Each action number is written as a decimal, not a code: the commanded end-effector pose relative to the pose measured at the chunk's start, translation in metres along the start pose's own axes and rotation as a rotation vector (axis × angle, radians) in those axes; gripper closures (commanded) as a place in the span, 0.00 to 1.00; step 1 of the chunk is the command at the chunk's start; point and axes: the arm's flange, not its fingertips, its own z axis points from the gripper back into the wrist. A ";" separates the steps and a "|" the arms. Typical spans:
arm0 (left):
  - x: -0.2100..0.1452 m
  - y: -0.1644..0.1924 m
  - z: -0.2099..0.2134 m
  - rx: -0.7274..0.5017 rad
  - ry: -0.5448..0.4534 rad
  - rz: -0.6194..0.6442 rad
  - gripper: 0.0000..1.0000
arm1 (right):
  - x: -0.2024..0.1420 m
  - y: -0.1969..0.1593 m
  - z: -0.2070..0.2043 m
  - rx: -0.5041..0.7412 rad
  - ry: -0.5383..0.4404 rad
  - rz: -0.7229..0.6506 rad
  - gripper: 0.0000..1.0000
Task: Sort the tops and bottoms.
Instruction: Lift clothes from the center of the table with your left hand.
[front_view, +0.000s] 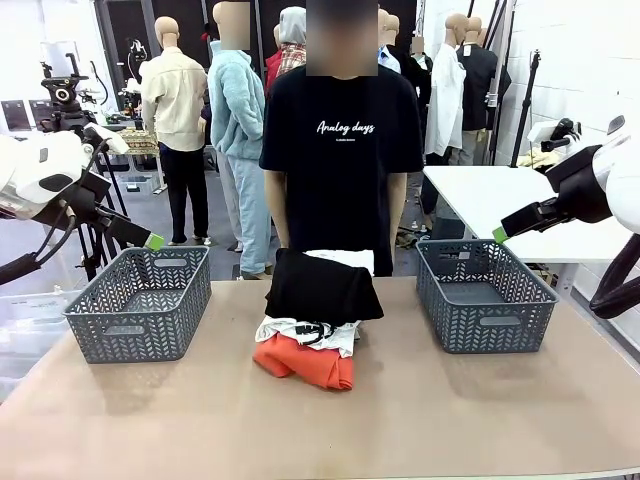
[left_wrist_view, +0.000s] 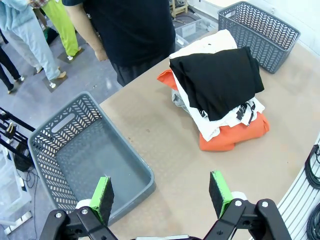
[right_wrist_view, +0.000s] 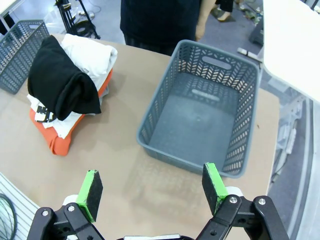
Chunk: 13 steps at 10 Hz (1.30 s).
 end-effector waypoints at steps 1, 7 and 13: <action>0.000 0.001 0.002 -0.004 -0.003 0.002 0.00 | 0.000 0.000 -0.001 0.007 -0.006 -0.013 0.00; 0.000 0.001 0.002 -0.004 -0.003 0.002 0.00 | 0.000 0.000 -0.001 0.007 -0.006 -0.013 0.00; 0.000 0.001 0.002 -0.004 -0.003 0.002 0.00 | 0.000 0.000 -0.001 0.007 -0.006 -0.013 0.00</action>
